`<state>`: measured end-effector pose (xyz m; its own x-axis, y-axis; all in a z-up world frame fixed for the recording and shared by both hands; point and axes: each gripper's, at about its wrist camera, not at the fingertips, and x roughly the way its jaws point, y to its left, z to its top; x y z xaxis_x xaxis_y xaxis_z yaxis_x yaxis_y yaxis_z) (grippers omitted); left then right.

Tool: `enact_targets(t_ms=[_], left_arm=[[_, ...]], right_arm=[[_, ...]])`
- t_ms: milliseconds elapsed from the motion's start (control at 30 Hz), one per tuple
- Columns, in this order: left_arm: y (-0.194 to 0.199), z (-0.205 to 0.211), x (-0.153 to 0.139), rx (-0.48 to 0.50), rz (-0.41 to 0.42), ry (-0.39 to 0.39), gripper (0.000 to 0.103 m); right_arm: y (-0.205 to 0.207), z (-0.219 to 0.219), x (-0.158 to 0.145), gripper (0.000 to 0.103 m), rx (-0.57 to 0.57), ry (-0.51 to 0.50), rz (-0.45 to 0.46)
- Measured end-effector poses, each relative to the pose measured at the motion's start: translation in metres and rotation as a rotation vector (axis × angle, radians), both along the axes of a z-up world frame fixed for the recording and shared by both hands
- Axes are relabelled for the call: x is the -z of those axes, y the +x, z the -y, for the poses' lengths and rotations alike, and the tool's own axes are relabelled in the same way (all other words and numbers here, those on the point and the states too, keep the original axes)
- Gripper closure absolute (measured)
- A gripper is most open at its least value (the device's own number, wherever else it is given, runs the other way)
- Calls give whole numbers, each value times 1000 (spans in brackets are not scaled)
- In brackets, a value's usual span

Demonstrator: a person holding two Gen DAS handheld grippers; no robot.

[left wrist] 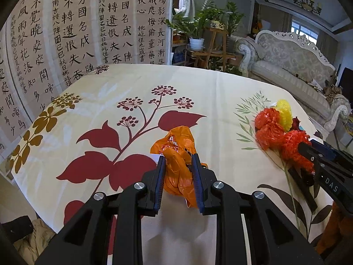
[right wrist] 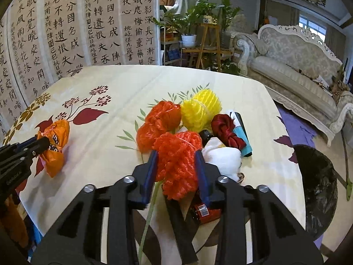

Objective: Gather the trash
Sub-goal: 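Grasp the orange mesh bag with the right gripper while the left holds the orange bag, then carry the orange bag and orange mesh in both grippers over the black trash bin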

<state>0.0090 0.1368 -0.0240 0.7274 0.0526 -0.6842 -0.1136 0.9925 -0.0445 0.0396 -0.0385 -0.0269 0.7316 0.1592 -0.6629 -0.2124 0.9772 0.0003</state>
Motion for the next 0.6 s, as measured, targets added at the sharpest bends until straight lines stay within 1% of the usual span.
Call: enact_targets(t_ms=[100,367,600], left_arm=[[0,1,0,3,2,-6,78],[-5,9,-10,17,30,-19,78],[-8,28,-22,57,61,-24,78]], right_arm=[[-3,3,-4,91,-6,11,7],[-16,8,-20,93,-19,47,55],[-30,31,-40,93,15,71,109]])
